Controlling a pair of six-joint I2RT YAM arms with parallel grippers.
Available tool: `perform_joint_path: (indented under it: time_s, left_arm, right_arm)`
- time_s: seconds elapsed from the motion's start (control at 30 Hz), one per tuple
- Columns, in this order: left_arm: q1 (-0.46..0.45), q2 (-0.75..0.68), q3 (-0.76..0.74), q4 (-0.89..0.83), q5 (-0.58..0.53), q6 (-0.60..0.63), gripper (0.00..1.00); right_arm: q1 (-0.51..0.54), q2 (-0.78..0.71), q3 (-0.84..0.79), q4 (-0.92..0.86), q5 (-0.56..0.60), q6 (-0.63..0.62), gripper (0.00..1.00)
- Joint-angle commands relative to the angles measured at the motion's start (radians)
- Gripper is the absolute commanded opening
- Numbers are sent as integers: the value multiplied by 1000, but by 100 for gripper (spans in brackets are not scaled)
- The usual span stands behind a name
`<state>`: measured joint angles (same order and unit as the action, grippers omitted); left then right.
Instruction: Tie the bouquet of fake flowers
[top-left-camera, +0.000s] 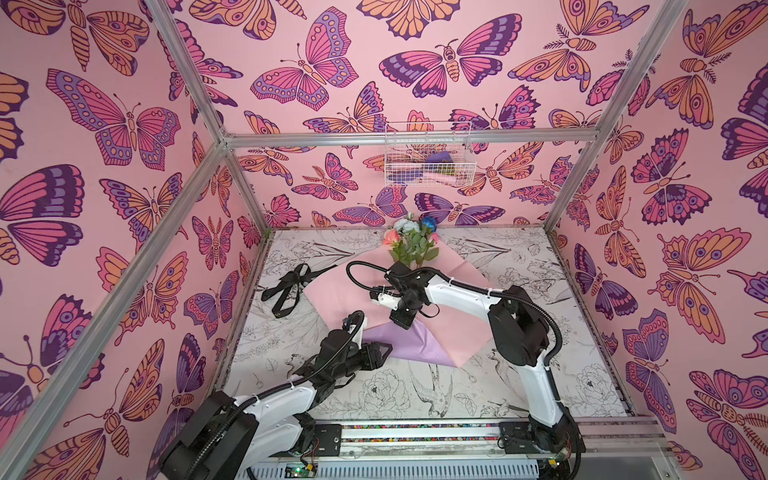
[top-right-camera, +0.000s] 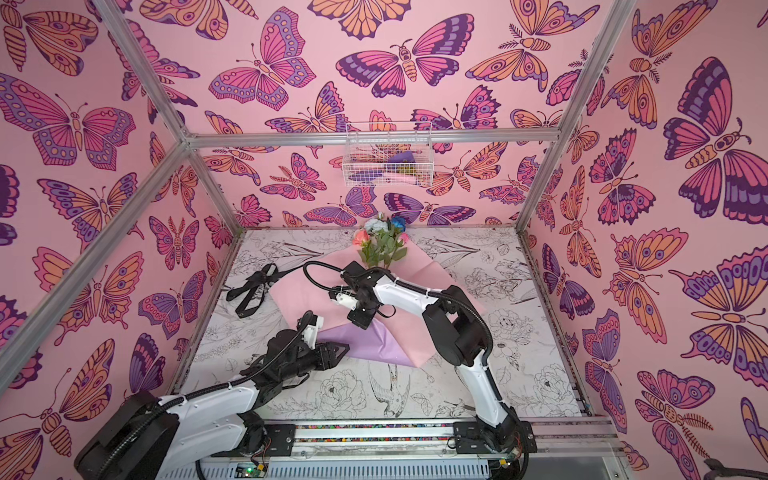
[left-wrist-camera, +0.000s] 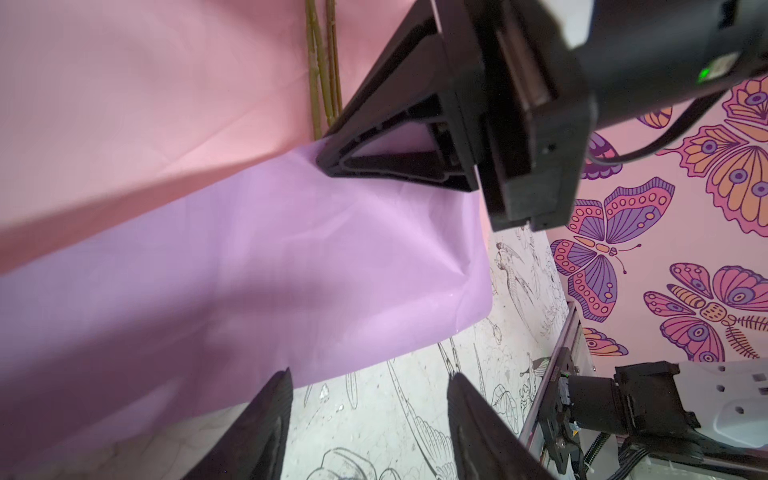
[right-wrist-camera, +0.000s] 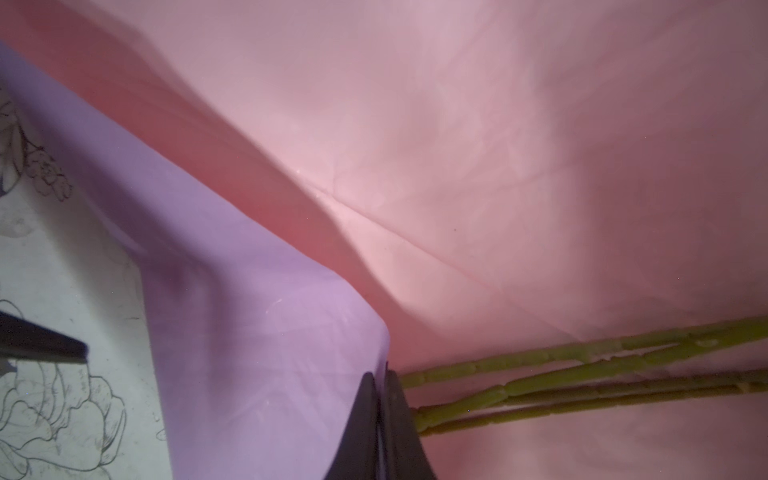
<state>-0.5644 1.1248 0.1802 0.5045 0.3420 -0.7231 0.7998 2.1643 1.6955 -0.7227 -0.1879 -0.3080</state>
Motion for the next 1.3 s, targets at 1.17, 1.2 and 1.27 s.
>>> perform_joint_path:
  time_s: [1.17, 1.2, 1.27]
  left_arm:
    - [-2, 298, 60, 102, -221, -102, 45]
    - [-2, 300, 61, 105, -221, -106, 45]
    - [-3, 304, 58, 111, -218, -113, 45]
  right_arm:
    - [-89, -432, -343, 288, 105, 574, 53]
    - [-79, -470, -387, 299, 98, 606, 51]
    - [-43, -542, -483, 307, 100, 685, 47]
